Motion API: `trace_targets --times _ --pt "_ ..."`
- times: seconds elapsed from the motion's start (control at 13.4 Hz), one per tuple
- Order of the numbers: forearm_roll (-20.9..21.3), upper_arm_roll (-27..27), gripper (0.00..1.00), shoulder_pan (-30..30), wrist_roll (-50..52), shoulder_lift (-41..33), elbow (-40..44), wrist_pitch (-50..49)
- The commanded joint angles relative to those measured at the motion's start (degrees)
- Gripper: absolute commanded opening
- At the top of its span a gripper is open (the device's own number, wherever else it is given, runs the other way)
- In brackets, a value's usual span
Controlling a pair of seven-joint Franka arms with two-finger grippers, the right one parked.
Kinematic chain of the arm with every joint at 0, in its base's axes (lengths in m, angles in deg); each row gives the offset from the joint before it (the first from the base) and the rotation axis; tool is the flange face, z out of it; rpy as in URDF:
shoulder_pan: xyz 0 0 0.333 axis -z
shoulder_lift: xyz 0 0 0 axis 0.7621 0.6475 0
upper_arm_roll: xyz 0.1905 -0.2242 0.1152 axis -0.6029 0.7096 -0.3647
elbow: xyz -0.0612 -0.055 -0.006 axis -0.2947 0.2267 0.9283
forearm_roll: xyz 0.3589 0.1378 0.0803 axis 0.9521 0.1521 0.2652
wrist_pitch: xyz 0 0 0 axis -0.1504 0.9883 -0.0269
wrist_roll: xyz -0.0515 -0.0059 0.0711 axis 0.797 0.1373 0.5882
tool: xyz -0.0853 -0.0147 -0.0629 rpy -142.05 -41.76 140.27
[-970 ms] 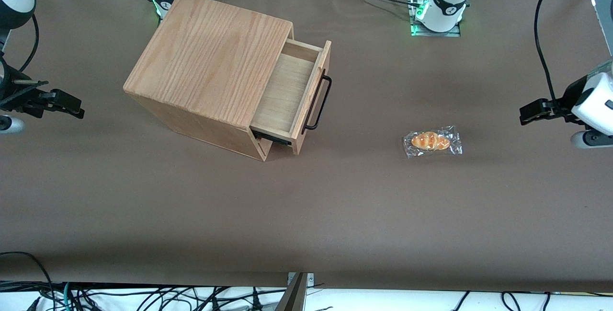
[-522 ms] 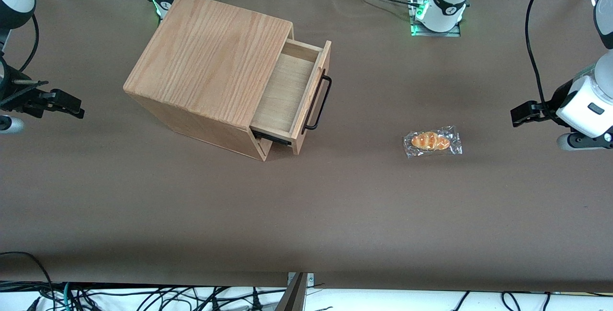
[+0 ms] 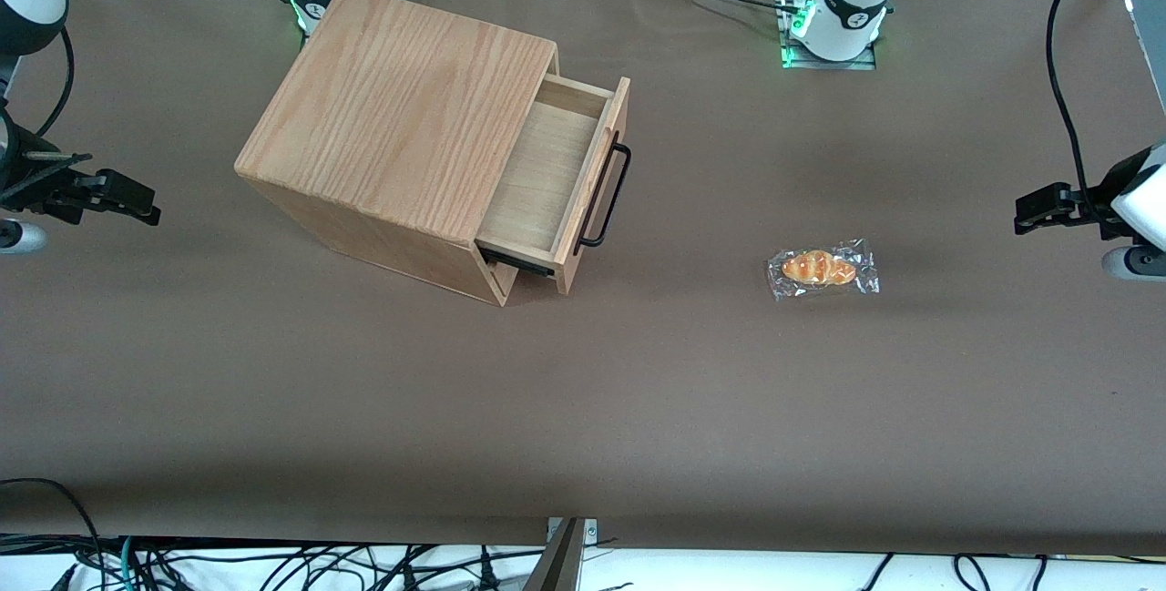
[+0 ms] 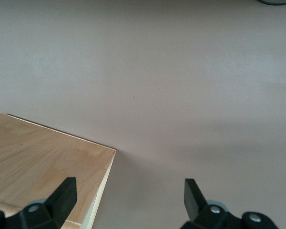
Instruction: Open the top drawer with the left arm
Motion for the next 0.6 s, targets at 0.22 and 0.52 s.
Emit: trace_targets --times 0.22,0.52 --pt "-6.1 -3.3 1.00 0.9 -6.0 -0.8 -1.7 0.1" --pt "-5.6 -3.3 1.00 1.5 -4.9 -0.8 -1.7 0.2"
